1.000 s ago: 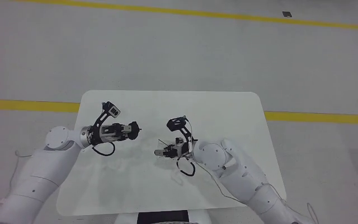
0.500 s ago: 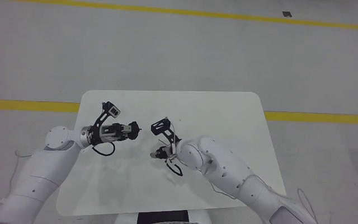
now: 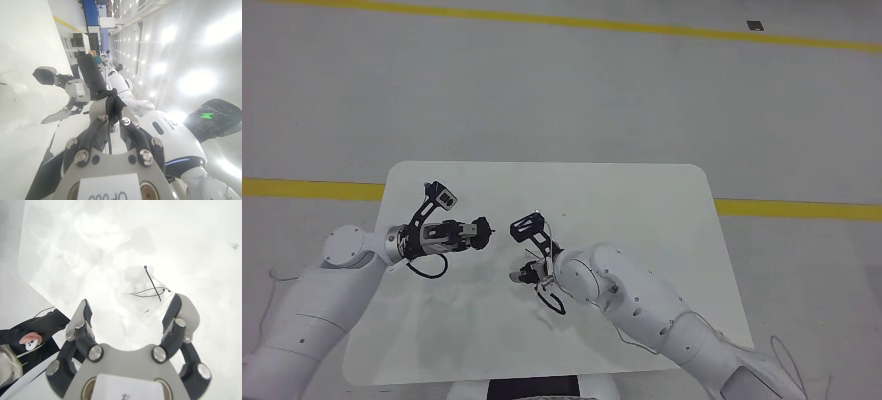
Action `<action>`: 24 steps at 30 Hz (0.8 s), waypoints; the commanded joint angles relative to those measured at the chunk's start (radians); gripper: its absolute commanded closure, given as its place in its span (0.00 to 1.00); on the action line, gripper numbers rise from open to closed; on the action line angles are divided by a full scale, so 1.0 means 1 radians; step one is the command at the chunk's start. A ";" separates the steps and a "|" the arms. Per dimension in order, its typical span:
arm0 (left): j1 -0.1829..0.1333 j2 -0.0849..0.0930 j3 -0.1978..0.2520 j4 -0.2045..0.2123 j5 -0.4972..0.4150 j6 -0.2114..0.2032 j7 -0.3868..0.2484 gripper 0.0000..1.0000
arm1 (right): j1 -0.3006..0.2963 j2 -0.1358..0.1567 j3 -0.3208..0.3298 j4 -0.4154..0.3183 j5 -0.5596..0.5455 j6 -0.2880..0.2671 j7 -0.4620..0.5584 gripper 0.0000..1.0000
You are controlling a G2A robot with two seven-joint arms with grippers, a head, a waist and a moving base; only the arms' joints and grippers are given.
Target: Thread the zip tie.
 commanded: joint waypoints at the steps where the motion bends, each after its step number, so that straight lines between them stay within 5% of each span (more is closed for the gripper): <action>1: 0.000 0.000 0.000 0.000 0.000 0.000 0.000 1.00 | -0.001 -0.002 -0.003 0.008 -0.014 -0.017 -0.002 0.00; 24: 0.000 0.000 0.000 0.000 0.000 0.000 0.000 1.00 | -0.021 -0.017 -0.030 0.016 -0.126 -0.095 -0.005 0.00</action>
